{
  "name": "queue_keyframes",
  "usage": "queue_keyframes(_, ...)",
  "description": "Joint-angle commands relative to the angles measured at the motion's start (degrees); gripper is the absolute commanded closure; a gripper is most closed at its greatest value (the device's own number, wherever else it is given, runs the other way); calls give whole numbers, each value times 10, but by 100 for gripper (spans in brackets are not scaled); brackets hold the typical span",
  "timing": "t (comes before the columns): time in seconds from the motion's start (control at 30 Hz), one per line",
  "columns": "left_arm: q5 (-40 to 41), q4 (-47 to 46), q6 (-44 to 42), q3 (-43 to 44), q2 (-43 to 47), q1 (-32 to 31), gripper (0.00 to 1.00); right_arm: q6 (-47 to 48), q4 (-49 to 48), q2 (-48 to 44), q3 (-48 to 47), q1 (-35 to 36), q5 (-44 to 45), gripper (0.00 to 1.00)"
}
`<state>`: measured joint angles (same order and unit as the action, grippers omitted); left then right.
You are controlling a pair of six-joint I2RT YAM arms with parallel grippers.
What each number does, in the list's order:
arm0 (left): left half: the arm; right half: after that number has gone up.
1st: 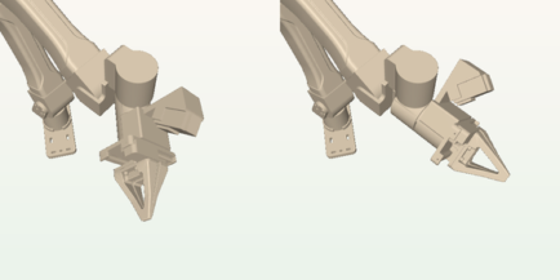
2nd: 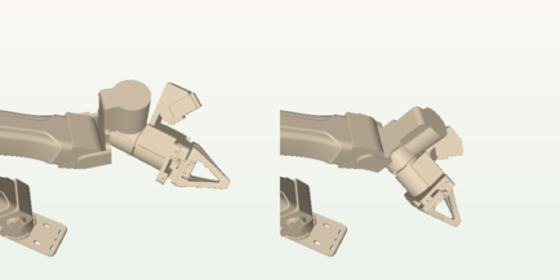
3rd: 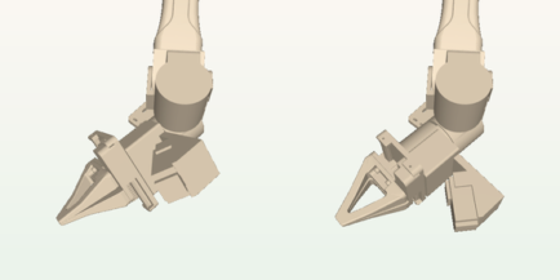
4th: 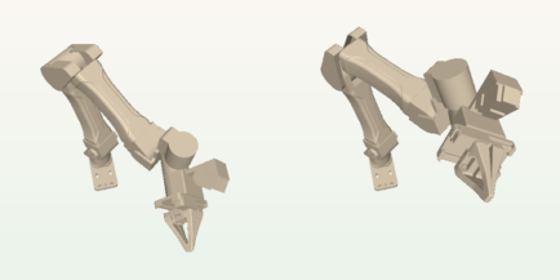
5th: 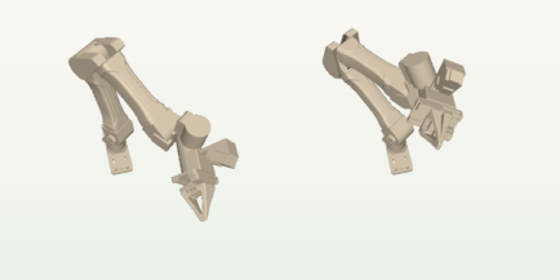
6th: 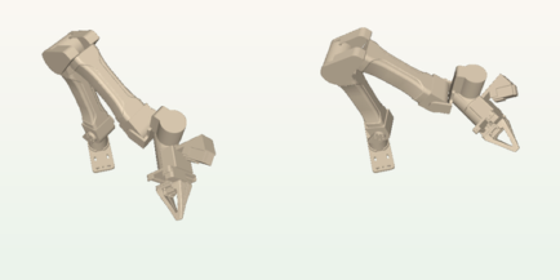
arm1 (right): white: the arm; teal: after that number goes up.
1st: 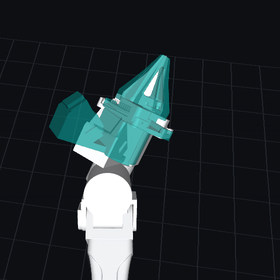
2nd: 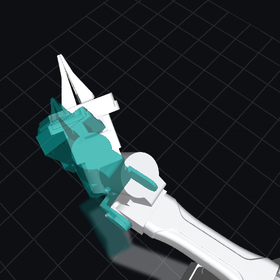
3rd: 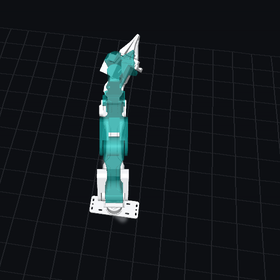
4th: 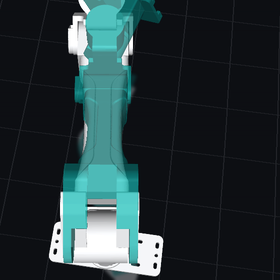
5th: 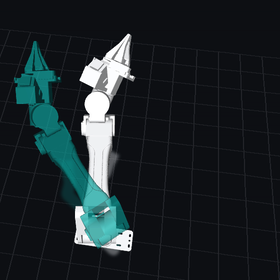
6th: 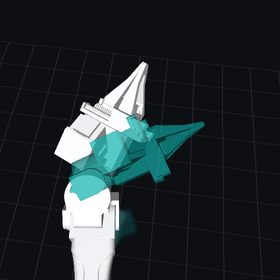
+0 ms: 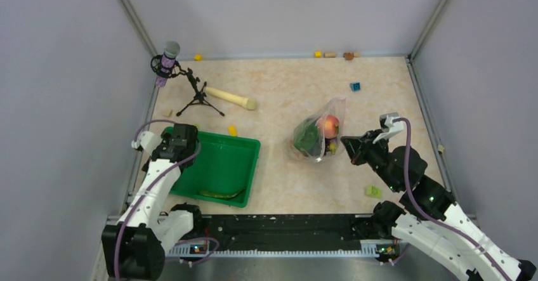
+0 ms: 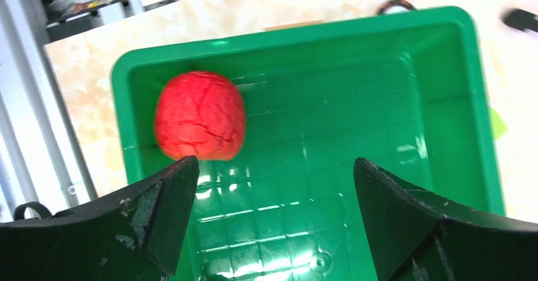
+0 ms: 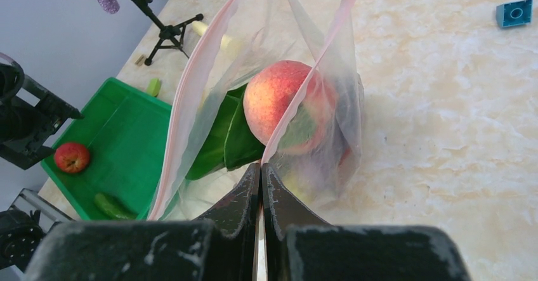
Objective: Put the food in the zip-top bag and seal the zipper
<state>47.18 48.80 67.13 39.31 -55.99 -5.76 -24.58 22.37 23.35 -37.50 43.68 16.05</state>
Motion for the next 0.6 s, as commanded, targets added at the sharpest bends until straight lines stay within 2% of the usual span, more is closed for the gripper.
queue_keyframes(0.0, 5, 5, 38, -28, 19, 49, 3, 3, -23, 5, -9, -4, 9, 100)
queue_keyframes(0.13, -6, -5, 53, -47, 20, 89, 3, 3, -24, 6, -10, -4, 9, 100)
queue_keyframes(0.3, 16, 19, 87, -43, 34, 105, 3, 3, -23, 8, -7, -5, 11, 100)
queue_keyframes(0.57, 24, -35, 94, -67, 58, 117, 3, 2, -24, 6, -8, -4, 15, 100)
